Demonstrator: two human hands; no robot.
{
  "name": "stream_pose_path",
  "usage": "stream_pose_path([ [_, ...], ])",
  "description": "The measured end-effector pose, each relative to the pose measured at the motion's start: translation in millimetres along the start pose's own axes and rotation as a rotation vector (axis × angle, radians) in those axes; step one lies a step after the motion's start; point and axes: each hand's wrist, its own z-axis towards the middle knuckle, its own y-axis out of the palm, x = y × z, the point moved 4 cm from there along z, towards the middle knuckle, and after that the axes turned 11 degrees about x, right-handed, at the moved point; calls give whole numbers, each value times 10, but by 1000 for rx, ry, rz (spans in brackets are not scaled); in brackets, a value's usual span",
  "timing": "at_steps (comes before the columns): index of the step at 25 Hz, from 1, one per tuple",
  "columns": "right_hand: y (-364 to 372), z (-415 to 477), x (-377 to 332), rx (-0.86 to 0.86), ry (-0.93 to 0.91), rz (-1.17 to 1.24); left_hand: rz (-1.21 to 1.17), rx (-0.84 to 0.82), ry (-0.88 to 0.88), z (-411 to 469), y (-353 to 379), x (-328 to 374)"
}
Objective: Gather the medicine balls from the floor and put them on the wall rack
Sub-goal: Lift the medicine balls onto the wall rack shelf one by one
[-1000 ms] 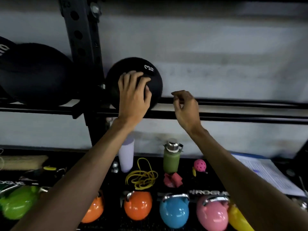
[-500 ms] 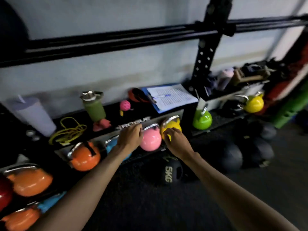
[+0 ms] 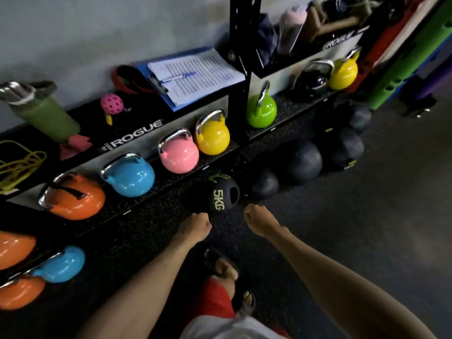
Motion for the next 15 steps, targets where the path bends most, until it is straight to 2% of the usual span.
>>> stream_pose_path([
  [7,404,563,433,-200,194,56,-162,-190,-114,681,599,120],
  [12,497,1165,605,-253,205,35,-193,-246,-162,1234,825,41],
  [15,608,1506,753,-309,232,56,-250,-264,-274,1508,1000,-25],
])
